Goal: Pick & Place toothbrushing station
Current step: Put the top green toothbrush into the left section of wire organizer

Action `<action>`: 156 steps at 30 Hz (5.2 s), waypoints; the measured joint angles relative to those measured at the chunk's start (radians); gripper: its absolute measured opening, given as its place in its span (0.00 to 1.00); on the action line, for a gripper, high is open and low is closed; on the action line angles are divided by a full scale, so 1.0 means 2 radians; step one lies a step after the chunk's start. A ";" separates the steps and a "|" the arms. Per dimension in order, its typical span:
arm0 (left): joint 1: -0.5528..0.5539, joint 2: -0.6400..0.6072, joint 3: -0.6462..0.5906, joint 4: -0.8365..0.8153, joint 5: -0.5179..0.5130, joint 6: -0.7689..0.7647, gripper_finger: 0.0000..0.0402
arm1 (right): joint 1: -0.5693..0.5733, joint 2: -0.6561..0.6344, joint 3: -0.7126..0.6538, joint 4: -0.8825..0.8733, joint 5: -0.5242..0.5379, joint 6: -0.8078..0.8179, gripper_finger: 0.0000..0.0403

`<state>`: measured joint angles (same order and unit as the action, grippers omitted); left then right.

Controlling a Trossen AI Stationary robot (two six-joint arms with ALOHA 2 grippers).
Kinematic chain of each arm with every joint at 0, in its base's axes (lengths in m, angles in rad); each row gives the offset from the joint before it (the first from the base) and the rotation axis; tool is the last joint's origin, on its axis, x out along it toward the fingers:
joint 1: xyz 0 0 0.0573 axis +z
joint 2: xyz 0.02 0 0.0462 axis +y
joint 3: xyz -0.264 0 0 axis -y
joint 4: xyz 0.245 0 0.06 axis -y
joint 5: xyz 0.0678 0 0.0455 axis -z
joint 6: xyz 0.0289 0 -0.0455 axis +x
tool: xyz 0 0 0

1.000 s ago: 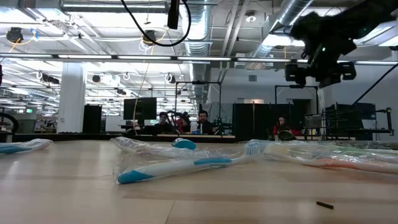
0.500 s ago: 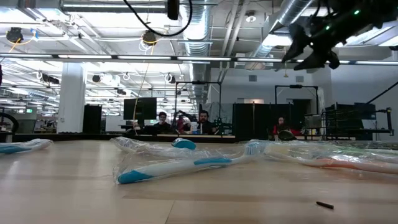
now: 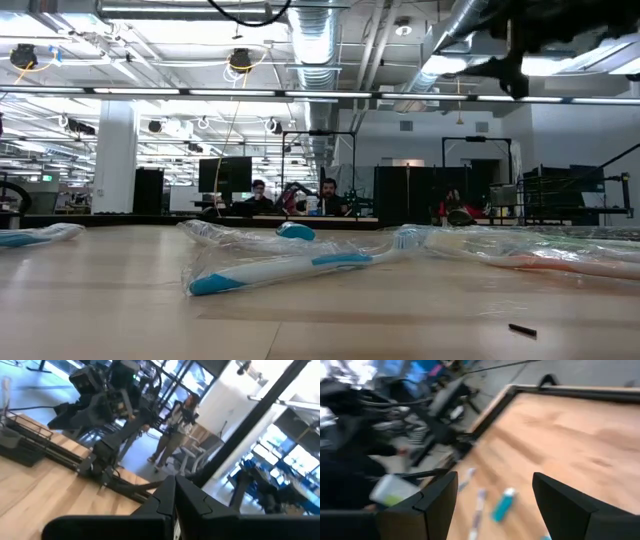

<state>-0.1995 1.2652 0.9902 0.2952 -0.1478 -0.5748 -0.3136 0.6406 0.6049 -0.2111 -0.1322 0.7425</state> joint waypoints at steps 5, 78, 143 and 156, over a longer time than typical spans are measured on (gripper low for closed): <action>-0.016 -0.002 0.000 -0.015 0.009 0.011 0.00 | 0.063 0.001 0.019 0.007 -0.003 0.037 0.62; -0.084 -0.001 0.000 -0.103 0.033 0.022 0.00 | 0.304 0.497 0.132 -0.269 0.068 -0.076 0.53; -0.086 -0.001 0.000 -0.103 -0.117 0.036 0.00 | 0.221 0.199 0.104 -0.679 0.705 0.624 0.01; -0.086 -0.005 -0.044 -0.104 -0.268 0.115 0.00 | 0.200 0.209 0.026 -0.680 0.757 0.645 0.02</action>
<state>-0.3709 1.2558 0.9024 0.0878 -0.6832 -0.3439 0.0864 1.0590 0.6560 -1.5711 1.3813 2.0324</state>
